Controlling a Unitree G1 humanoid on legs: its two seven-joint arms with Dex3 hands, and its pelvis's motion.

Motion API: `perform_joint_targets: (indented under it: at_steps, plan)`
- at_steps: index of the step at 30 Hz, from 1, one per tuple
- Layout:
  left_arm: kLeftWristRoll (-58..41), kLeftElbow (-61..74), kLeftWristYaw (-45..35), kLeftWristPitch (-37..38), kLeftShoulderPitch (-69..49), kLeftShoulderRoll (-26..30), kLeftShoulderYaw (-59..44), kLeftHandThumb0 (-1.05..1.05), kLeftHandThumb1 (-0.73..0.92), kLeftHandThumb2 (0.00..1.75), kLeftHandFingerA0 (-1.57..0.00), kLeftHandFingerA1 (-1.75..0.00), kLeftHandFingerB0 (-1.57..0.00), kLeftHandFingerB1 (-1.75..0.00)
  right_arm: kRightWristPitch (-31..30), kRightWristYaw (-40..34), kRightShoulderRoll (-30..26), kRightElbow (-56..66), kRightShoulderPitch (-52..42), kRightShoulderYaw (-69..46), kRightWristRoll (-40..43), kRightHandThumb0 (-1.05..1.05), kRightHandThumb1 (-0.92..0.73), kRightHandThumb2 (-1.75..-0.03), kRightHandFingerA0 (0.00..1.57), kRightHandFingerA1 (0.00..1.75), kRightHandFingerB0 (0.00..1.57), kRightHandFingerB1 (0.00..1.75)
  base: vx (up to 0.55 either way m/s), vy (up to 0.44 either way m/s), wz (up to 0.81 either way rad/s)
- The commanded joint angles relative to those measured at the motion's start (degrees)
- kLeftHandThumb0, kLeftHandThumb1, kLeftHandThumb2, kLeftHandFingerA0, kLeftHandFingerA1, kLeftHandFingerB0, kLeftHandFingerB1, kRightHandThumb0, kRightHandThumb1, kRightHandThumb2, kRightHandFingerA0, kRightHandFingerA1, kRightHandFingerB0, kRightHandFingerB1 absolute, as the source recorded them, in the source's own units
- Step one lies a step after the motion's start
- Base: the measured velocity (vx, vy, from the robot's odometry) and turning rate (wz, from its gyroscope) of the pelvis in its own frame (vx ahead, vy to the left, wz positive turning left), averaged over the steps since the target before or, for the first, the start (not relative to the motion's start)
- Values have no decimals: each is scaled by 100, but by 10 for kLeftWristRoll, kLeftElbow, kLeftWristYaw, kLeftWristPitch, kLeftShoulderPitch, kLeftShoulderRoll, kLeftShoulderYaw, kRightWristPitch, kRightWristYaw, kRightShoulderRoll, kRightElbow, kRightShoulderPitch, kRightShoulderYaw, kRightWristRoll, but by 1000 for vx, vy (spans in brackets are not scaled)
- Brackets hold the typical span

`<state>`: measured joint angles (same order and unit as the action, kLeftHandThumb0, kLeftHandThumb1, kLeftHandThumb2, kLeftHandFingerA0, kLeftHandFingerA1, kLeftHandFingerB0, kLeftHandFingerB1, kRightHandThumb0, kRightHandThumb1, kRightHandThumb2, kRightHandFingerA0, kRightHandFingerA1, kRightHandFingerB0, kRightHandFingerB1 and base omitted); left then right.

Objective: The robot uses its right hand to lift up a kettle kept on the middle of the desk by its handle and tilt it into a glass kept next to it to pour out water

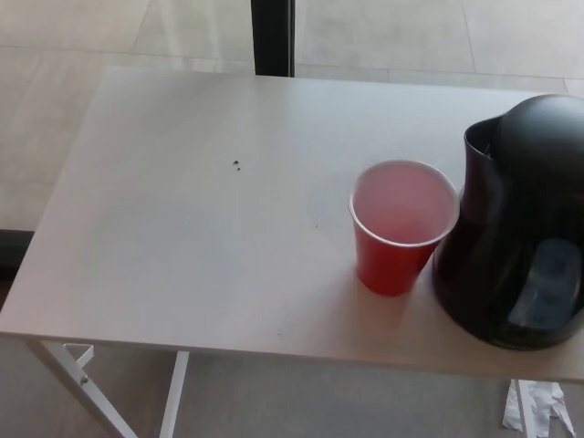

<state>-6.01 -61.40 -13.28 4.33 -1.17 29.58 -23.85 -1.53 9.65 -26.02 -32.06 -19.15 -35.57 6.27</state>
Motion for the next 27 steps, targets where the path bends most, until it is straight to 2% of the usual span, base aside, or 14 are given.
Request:
perform_joint_targets:
  at_steps: [1, 4, 10, 11, 13, 14, 16, 17, 18, 19, 20, 25, 26, 27]
  plan:
    - [-61, -38, -73, 45, 16, 37, -53, -78, 72, 62, -53, -49, -39, -37, 4, 39, -28, 26, -7, -65, 78, -75, -65, -54, 0, 104, 0, 74, 0, 0, 0]
    - [-62, -46, -83, 48, 21, 38, -62, -80, 71, 62, -52, -49, -39, -37, 7, 42, -31, 6, -1, -69, 74, -74, -62, -61, 45, 135, 0, 65, 0, 0, 0]
    - [-65, -56, -90, 56, 20, 40, -68, -80, 71, 62, -50, -49, -37, -37, -19, 35, -32, 3, 4, -84, 92, -71, -63, -53, 7, 111, 0, 66, 0, 0, 0]
    - [-68, -59, -91, 58, 23, 39, -71, -80, 70, 61, -50, -49, -34, -37, -21, 25, -33, 5, 8, -92, 95, -81, -55, -86, 28, 95, 0, 58, 0, 0, 0]
    - [-72, -60, -92, 58, 24, 38, -75, -80, 70, 61, -50, -49, -34, -37, -20, 16, -33, 11, 11, -97, 93, -81, -55, -86, 28, 95, 0, 58, 0, 0, 0]
    - [-76, -60, -94, 58, 24, 38, -78, -80, 71, 62, -49, -48, -34, -37, -26, 12, -36, 6, 22, -107, 104, -76, -70, -58, 0, 121, 0, 63, 0, 0, 0]
    - [-89, -62, -95, 51, 27, 37, -91, -80, 69, 61, -51, -48, -34, -37, -53, 12, -36, 16, 43, -139, 141, -83, -54, -86, 25, 94, 0, 62, 0, 0, 0]
    - [-90, -61, -96, 53, 27, 37, -92, -83, 68, 62, -51, -49, -35, -37, -56, 13, -39, 25, 46, -142, 142, -84, -68, -58, 0, 106, 0, 68, 0, 0, 0]
    - [-96, -62, -99, 54, 29, 36, -99, -83, 56, 96, -44, -57, -28, -49, -63, 24, -49, 41, 54, -148, 150, -91, -55, -90, 0, 74, 0, 59, 0, 0, 0]
    - [-98, -63, -99, 53, 30, 36, -101, -83, 56, 96, -44, -57, -28, -49, -66, 27, -50, 43, 56, -150, 152, -91, -55, -90, 0, 74, 0, 59, 0, 0, 0]
    - [-98, -63, -99, 60, 31, 35, -103, -81, 70, 61, -51, -50, -36, -37, -76, 25, -52, 57, 61, -153, 156, -85, -66, -64, 0, 97, 0, 72, 0, 0, 0]
    - [-99, -50, -103, 76, 32, 34, -101, -83, 71, 62, -49, -49, -36, -36, -105, 28, -85, 133, 92, -130, 145, -91, -56, -88, 1, 73, 3, 66, 0, 0, 0]
    - [-102, -48, -105, 71, 33, 34, -101, -81, 71, 61, -49, -49, -36, -36, -107, 34, -87, 134, 104, -132, 156, -89, -63, -63, 0, 93, 1, 74, 0, 0, 0]
    - [-105, -52, -109, 63, 35, 36, -103, -78, 70, 62, -49, -49, -34, -36, -113, 35, -99, 150, 121, -118, 150, -95, -52, -87, 3, 77, 5, 67, 0, 0, 0]
